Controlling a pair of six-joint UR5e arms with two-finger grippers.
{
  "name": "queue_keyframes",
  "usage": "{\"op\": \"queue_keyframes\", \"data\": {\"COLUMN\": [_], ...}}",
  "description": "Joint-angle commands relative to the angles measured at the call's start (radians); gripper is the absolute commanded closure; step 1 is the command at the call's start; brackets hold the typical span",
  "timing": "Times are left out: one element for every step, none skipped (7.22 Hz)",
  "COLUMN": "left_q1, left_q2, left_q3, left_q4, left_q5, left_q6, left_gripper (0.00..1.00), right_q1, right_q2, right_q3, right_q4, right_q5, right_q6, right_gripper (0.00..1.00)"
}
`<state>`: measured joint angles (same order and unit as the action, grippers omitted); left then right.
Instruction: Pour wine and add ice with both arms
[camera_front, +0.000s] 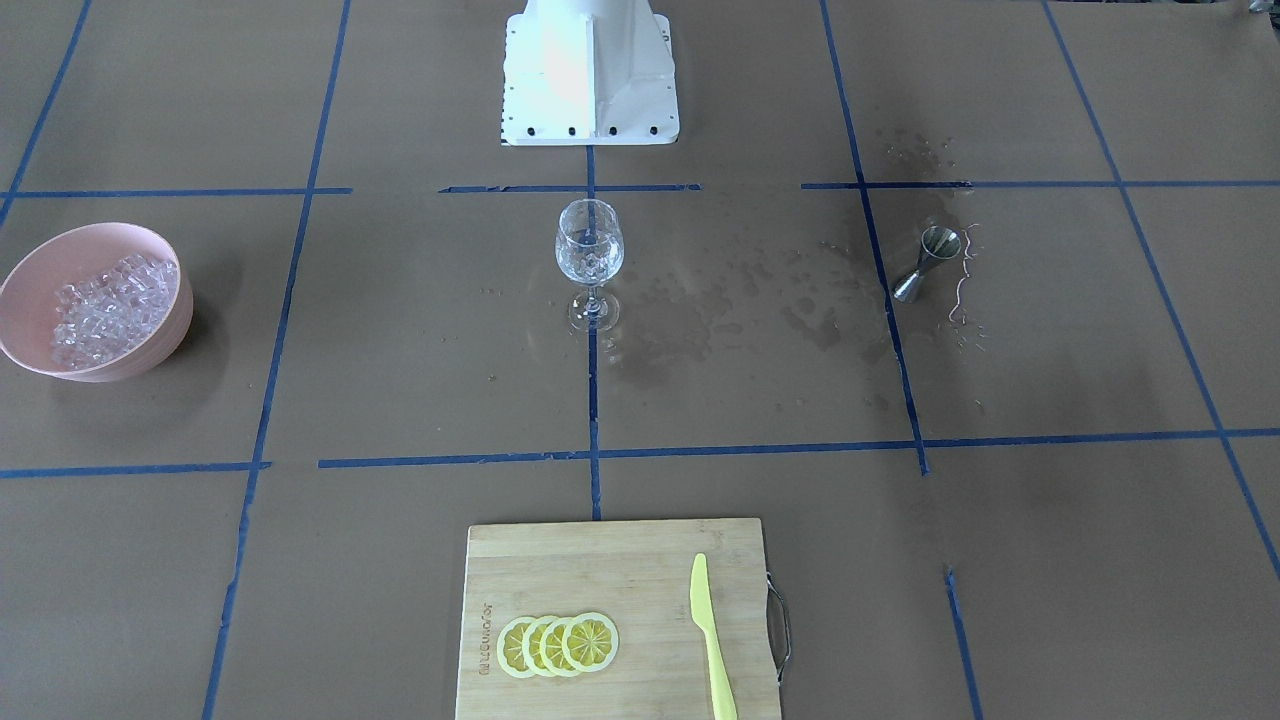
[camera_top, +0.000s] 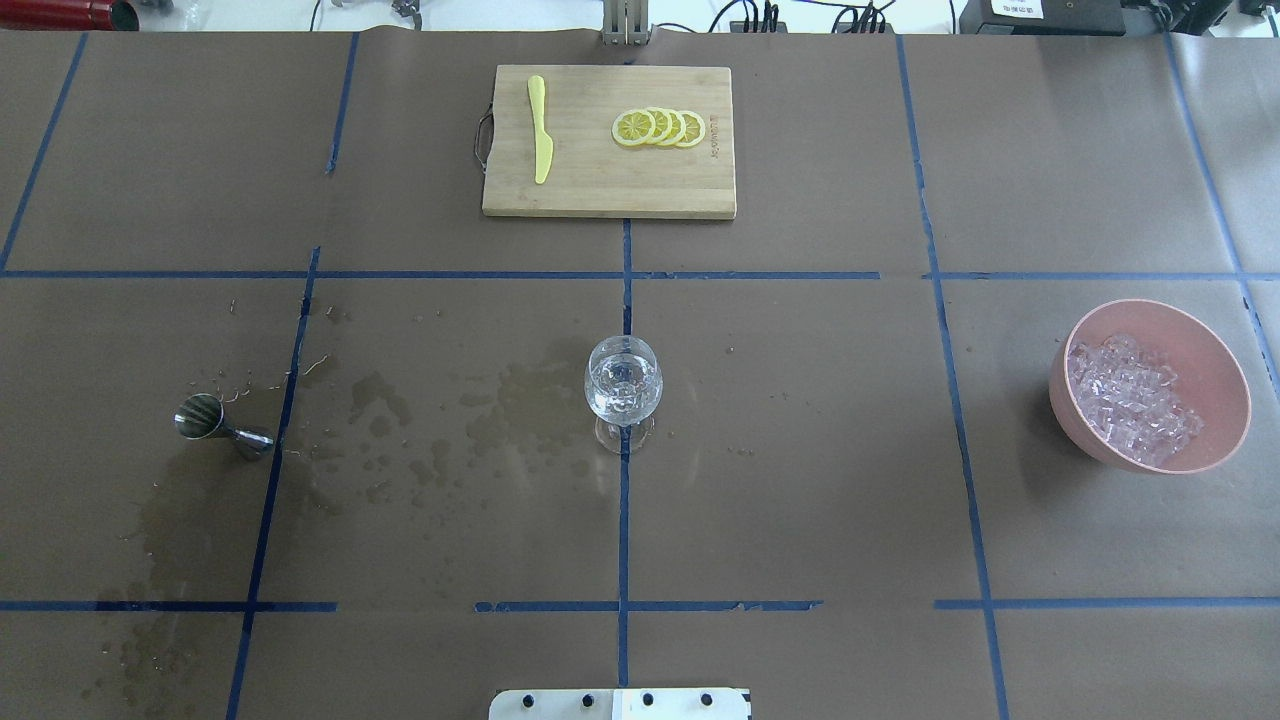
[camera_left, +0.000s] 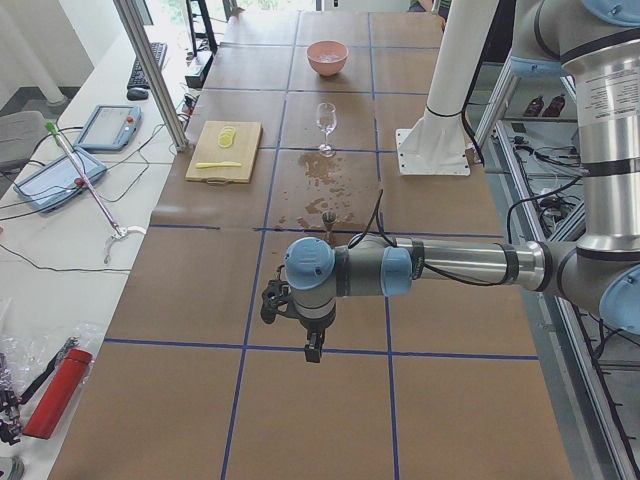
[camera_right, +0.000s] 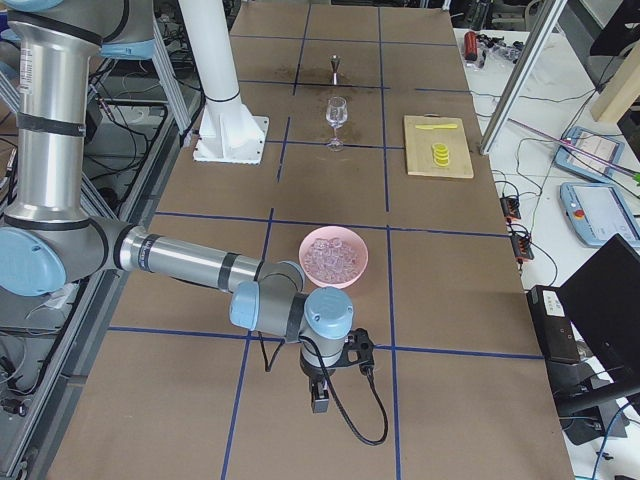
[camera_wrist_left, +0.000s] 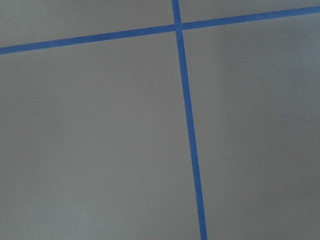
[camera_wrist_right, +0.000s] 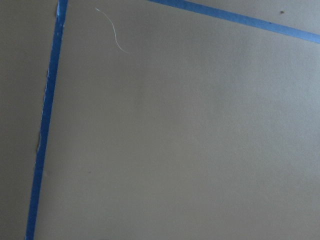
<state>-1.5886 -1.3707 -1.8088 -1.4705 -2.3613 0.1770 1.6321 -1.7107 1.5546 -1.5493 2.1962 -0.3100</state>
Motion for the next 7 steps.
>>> {"op": "queue_keyframes", "data": {"left_q1": [-0.001,-0.001,-0.001,-0.001,-0.001,0.001,0.001], "left_q2": [0.001,-0.001,0.001,-0.001,-0.001,-0.001,-0.001], "left_q3": [-0.003,0.0,0.0,0.0,0.0,0.0,0.0], "left_q4": [-0.001,-0.001,-0.001,-0.001,-0.002,-0.002,-0.002], "left_q5": [0.001,0.001,0.001,0.001,0.001,0.001,0.001], "left_q6": [0.001,0.001,0.001,0.001,0.001,0.001,0.001], "left_gripper": [0.0,0.0,0.0,0.0,0.0,0.0,0.0], "right_q1": [-0.041,-0.052,-0.052,-0.052,-0.052,-0.052,-0.052], "right_q2": [0.034,0.034,0.033,0.031,0.03,0.026,0.026], "right_q3": [0.016,0.025,0.028,0.027,0.027,0.027,0.027], "right_q4": [0.003,0.014,0.027,0.035,0.034,0.034,0.034], "right_q5": [0.022,0.022,0.022,0.022,0.022,0.023,0.033], "right_q6": [0.142,0.182,0.177,0.177,0.177,0.178,0.178], "right_gripper": [0.0,0.0,0.0,0.0,0.0,0.0,0.0]}}
